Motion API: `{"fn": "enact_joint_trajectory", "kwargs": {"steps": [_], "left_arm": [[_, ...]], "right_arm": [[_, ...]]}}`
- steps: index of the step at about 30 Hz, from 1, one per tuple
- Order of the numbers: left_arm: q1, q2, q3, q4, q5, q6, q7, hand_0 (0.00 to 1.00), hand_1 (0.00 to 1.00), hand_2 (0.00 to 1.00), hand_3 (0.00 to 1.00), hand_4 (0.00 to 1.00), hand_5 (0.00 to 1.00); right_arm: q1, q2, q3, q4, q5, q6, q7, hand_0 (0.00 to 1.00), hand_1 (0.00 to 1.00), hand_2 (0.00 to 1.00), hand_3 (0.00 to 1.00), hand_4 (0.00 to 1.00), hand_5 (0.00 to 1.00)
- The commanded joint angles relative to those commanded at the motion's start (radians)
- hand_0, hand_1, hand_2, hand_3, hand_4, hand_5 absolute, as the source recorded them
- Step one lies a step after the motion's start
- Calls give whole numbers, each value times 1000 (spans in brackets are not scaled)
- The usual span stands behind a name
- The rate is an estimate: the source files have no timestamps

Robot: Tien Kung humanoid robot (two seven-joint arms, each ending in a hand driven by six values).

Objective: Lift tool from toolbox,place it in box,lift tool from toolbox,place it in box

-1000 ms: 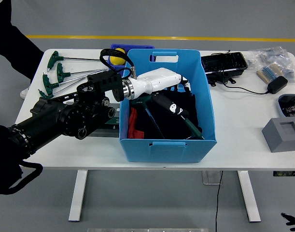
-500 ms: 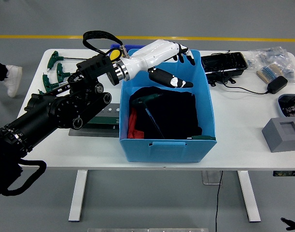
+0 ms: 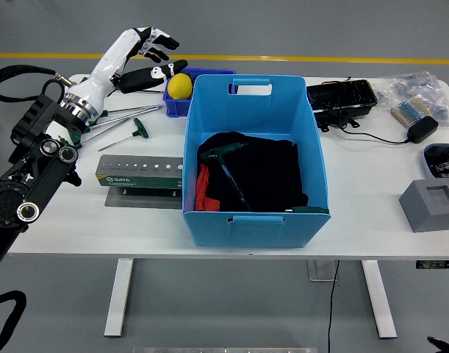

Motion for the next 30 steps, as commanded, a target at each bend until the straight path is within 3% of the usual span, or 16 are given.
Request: {"fn": "enact_joint_trajectory", "kwargs": {"steps": [4, 8, 9, 10, 13, 15, 16, 21, 22, 27, 28, 30], "left_arm": [[103, -9, -66, -94, -169, 27, 59, 457, 500, 653, 649, 896, 622], [202, -53, -143, -156, -338, 26, 96, 457, 500, 653, 649, 896, 622], [232, -71, -166, -172, -377, 10, 113, 457, 500, 653, 649, 896, 622], [255, -82, -182, -182, -416, -4, 125, 536, 576, 720, 693, 899, 661], [326, -112, -221, -215, -543, -58, 159, 536, 576, 720, 693, 899, 661], [362, -124, -236, -225, -575, -75, 167, 536, 576, 720, 693, 899, 661], [374, -131, -243, -225, -577, -80, 168, 603, 654, 764, 709, 909, 725], [389, -139, -261, -210, -580, -82, 147, 603, 654, 764, 709, 909, 725], [389, -139, -261, -208, -582, -83, 140, 715, 763, 822, 730, 911, 756], [394, -140, -263, -199, -598, -75, 98, 715, 763, 822, 730, 911, 756], [395, -141, -264, -198, -599, -73, 90, 840, 873, 913, 773, 932, 846], [397, -143, -264, -195, -597, -75, 79, 840, 873, 913, 773, 932, 846]], "right_arm": [[-2, 5, 1, -2, 3, -3, 3, 617, 595, 668, 539, 773, 656], [-5, 8, 2, -5, 6, -6, 4, 617, 595, 668, 539, 773, 656], [-5, 9, 1, -5, 7, -7, 5, 617, 595, 668, 539, 773, 656], [-6, 10, 1, -5, 7, -7, 5, 617, 595, 668, 539, 773, 656], [-7, 13, 3, -6, 4, -8, 6, 617, 595, 668, 539, 773, 656], [-7, 14, 2, -7, 6, -9, 7, 617, 595, 668, 539, 773, 656], [-8, 14, 1, -7, 8, -9, 7, 615, 595, 668, 538, 773, 655], [-7, 15, 4, -7, -2, -6, 5, 615, 595, 668, 538, 773, 655], [-7, 15, 4, -6, -4, -6, 5, 615, 594, 668, 537, 771, 656], [-6, 13, 4, -6, -6, -4, 4, 615, 594, 668, 537, 771, 656], [-6, 13, 3, -6, -4, -4, 4, 614, 594, 668, 538, 770, 656], [-5, 13, 2, -6, -3, -4, 4, 614, 594, 668, 538, 770, 656]]}}
